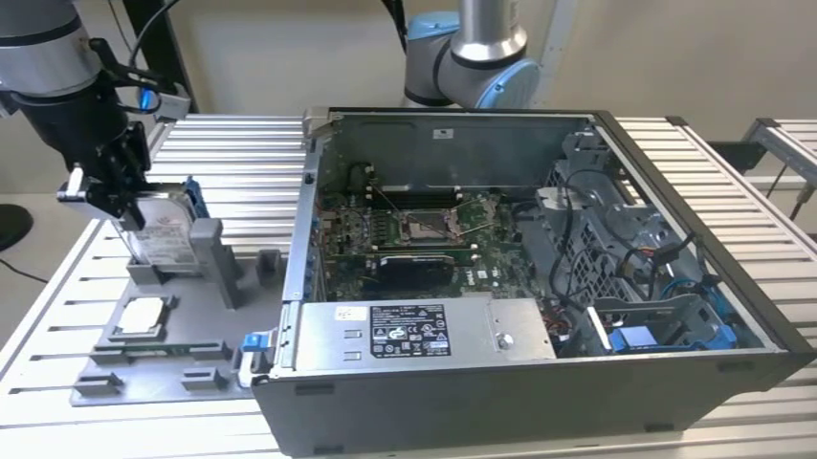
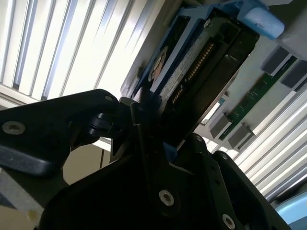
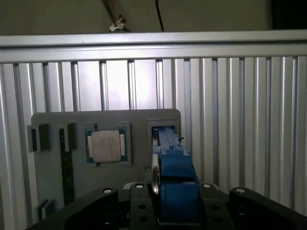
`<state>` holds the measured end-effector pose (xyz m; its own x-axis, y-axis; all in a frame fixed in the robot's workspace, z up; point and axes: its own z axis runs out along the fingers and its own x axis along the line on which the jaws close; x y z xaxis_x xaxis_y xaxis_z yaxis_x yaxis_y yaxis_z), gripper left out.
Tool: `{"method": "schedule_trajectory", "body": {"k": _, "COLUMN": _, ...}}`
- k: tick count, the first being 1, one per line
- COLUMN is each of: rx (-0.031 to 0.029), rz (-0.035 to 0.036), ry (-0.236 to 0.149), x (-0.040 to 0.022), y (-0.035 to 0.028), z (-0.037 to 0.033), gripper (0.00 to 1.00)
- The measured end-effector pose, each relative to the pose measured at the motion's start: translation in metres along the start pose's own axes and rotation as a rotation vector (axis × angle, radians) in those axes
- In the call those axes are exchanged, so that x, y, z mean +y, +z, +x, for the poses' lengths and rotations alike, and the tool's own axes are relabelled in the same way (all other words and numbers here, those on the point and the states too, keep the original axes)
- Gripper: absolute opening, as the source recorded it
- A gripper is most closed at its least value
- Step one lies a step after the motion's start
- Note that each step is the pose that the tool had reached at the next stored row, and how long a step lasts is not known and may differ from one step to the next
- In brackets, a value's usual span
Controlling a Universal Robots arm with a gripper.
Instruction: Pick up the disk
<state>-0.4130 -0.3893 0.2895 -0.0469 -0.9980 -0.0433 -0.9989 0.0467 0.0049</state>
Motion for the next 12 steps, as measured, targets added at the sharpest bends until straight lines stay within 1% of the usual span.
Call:
{"method": "schedule_trajectory", "body": {"k": 2, "rx": 0.0001, "rz": 0.0, "ry": 0.0, "x": 0.0, "y": -0.0025, "z": -0.0001, "gripper": 0.0}}
{"method": "schedule_trajectory", "body": {"k": 5, "rx": 0.0001, "rz": 0.0, "ry": 0.0, "x": 0.0001, "y": -0.0086, "z": -0.0003, "gripper": 0.0}}
{"method": "schedule_trajectory", "body": {"k": 12, "rx": 0.0001, "rz": -0.0001, "ry": 0.0, "x": 0.0002, "y": -0.0261, "z": -0.0011, "gripper": 0.0}}
